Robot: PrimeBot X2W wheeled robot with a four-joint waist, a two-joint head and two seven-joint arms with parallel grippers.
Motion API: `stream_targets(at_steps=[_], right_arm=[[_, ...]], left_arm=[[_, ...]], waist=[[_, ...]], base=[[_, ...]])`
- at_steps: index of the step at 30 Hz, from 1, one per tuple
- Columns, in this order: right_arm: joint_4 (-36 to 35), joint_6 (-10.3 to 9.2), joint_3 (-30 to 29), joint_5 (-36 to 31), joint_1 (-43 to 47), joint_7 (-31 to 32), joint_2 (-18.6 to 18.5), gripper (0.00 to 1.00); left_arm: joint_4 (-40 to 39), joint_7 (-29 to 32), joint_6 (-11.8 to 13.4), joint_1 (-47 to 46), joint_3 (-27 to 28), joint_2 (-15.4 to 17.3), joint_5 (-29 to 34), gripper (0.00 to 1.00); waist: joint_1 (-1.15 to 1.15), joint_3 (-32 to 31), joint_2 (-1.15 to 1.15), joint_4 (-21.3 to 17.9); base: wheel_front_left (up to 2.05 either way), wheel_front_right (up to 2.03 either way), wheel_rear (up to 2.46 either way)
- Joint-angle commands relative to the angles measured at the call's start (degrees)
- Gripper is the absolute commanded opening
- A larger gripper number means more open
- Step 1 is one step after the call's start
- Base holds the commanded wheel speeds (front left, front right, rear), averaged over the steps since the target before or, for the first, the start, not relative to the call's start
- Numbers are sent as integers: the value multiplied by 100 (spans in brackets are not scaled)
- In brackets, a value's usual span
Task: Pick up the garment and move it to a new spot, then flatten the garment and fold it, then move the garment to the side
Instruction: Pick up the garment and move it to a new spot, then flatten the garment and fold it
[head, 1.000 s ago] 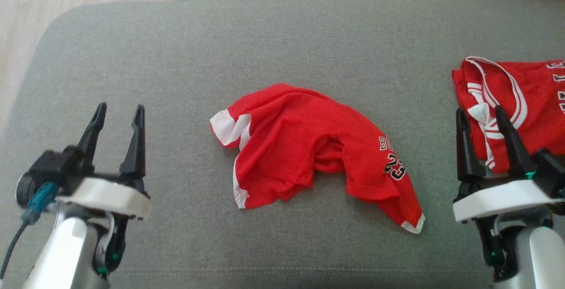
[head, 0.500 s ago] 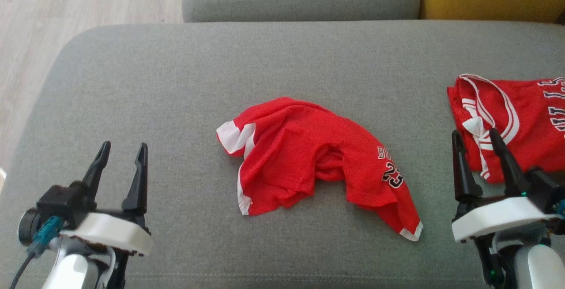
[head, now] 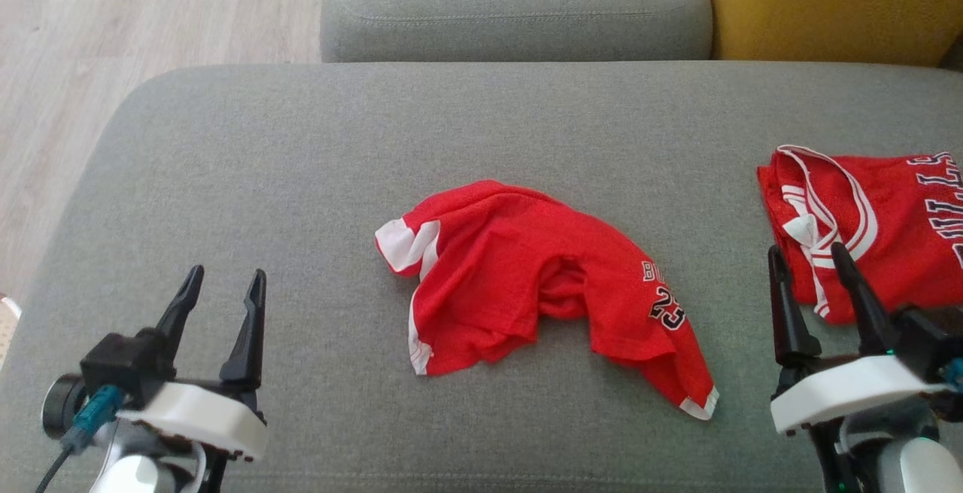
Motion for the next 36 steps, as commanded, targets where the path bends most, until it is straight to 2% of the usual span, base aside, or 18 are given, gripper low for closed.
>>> stream_targets(at_steps=[1,26,31,36], right_arm=[[-236,-5,125,-25,-164,18,-29,100],[-225,-5,153,-50,-213,48,-29,100],[-143,-5,542,-123,-314,118,-29,100],[314,-5,1741,-210,-707,281,-29,100]], left_arm=[[-202,-12,45,-232,240,174,20,100],[-133,-33,89,-345,163,210,-43,100],[-141,-28,88,-392,150,227,-45,100],[-182,-39,46,-608,93,224,-16,100]], waist=[[0,-1,0,-1],[0,39,0,24],[0,98,0,44],[0,354,0,174]], base=[[0,0,0],[0,0,0],[0,0,0],[0,0,0]])
